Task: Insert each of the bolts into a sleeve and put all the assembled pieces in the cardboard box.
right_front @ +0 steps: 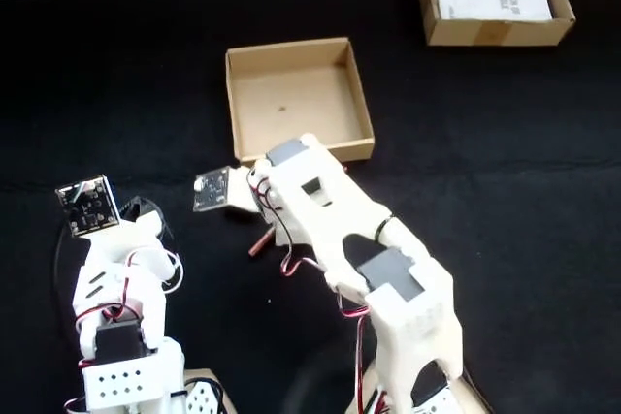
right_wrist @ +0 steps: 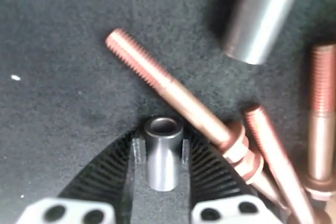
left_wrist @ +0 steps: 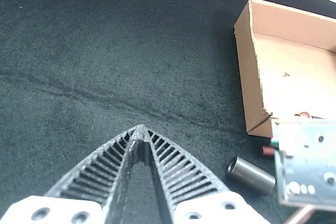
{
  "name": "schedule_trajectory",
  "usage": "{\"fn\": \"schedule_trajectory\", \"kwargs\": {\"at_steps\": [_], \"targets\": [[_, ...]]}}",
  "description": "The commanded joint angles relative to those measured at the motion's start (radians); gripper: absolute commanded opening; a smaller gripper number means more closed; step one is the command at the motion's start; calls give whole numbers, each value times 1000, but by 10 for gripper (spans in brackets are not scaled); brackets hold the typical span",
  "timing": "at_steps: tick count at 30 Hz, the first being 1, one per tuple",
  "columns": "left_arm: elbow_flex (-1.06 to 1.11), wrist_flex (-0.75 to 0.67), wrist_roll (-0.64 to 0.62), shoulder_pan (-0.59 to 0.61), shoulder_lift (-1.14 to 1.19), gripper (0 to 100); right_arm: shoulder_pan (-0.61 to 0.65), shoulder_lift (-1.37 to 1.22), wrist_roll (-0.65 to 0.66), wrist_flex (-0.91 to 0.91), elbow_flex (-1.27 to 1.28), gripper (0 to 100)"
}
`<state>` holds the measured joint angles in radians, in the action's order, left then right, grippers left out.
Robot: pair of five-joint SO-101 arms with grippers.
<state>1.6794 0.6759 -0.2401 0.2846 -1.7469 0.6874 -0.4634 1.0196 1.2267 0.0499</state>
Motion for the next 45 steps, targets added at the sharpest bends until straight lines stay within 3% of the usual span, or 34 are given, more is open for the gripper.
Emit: {"fn": "schedule_trajectory", "kwargs": {"at_steps": [1, 14, 20, 26, 35, 41, 45], "targets": [[19, 6, -2, 15, -15, 11, -30, -7, -18, 68, -85, 7], [19, 8, -2, 13, -4, 11, -154, -8, -275, 521, -1001, 7], [19, 48, -3, 8, -2, 11, -262, 44, -476, 539, -1176, 7], [19, 97, -3, -4, -2, 11, -335, 291, -526, 539, -1017, 7], [19, 164, -3, -74, -2, 10, -358, 814, -595, 538, -565, 7], [19, 265, 146, -203, -2, 10, -516, 1142, -635, 522, -213, 7], [16, 290, 164, -272, -2, 10, -687, 1357, -654, 429, 44, 7]]}}
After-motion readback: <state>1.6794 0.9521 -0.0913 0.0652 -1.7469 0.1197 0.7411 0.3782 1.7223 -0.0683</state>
